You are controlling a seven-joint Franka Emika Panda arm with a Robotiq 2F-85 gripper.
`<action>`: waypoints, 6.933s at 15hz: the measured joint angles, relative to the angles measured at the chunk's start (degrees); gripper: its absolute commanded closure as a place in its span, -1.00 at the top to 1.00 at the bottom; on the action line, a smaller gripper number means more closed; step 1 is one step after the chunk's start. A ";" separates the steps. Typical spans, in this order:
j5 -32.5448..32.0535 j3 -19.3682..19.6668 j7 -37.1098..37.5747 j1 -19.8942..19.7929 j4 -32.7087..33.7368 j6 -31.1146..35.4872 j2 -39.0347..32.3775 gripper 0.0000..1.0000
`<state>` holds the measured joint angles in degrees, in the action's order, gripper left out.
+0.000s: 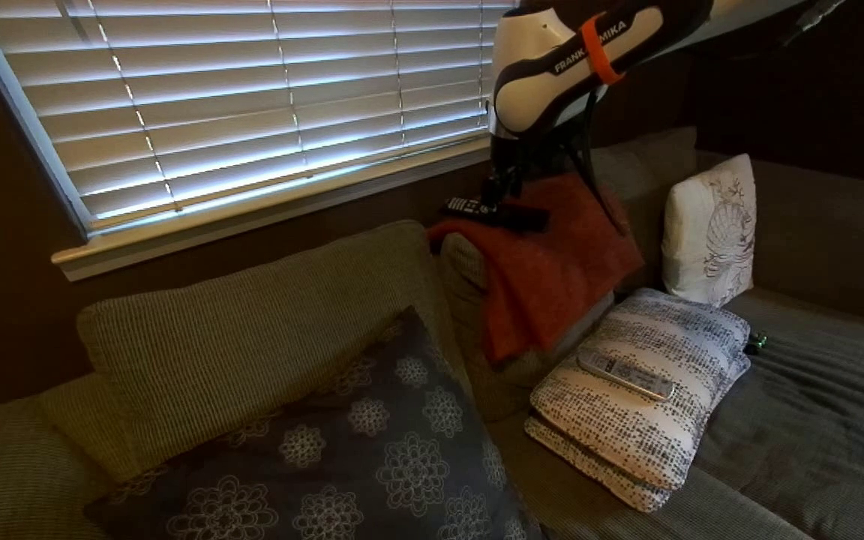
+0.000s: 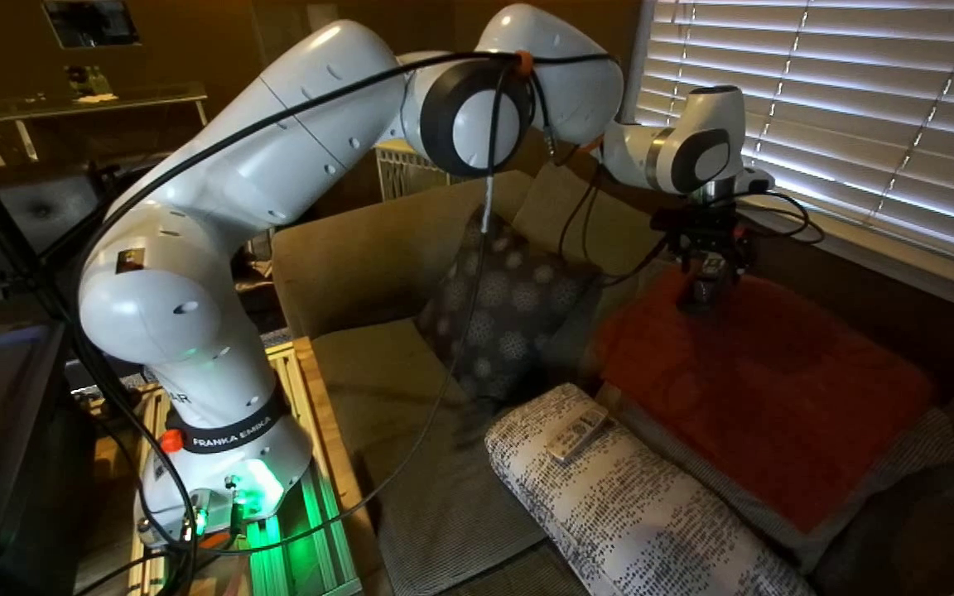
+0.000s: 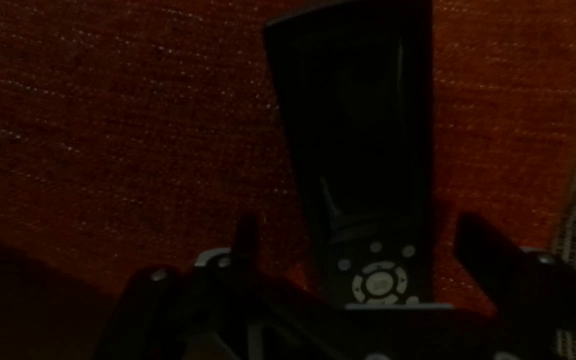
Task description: Put the remote controller on the white pillows
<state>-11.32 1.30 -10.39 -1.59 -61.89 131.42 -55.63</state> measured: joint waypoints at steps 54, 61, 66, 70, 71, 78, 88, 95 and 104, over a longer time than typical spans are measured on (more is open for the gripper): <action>3.42 -3.80 -6.77 0.43 -0.53 -0.90 3.78 1.00; 3.43 -3.79 -6.77 0.26 3.64 2.69 -0.62 1.00; 3.43 -3.71 -6.77 0.24 7.60 2.71 -3.79 1.00; 3.43 -3.71 -6.77 0.25 10.21 2.52 -6.41 1.00; 3.43 -3.70 -6.77 0.26 10.78 2.32 -6.95 1.00; 3.43 -3.49 -6.77 0.25 13.86 -0.64 -9.32 1.00; 3.43 -3.55 -6.77 0.27 16.38 -3.43 -11.01 1.00; 3.94 -4.44 -6.77 0.66 17.75 -2.96 -11.32 1.00; 3.94 -4.45 -6.77 1.24 17.87 -2.96 -11.79 1.00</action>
<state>-7.37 -3.14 -17.16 -0.34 -44.02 128.46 -67.43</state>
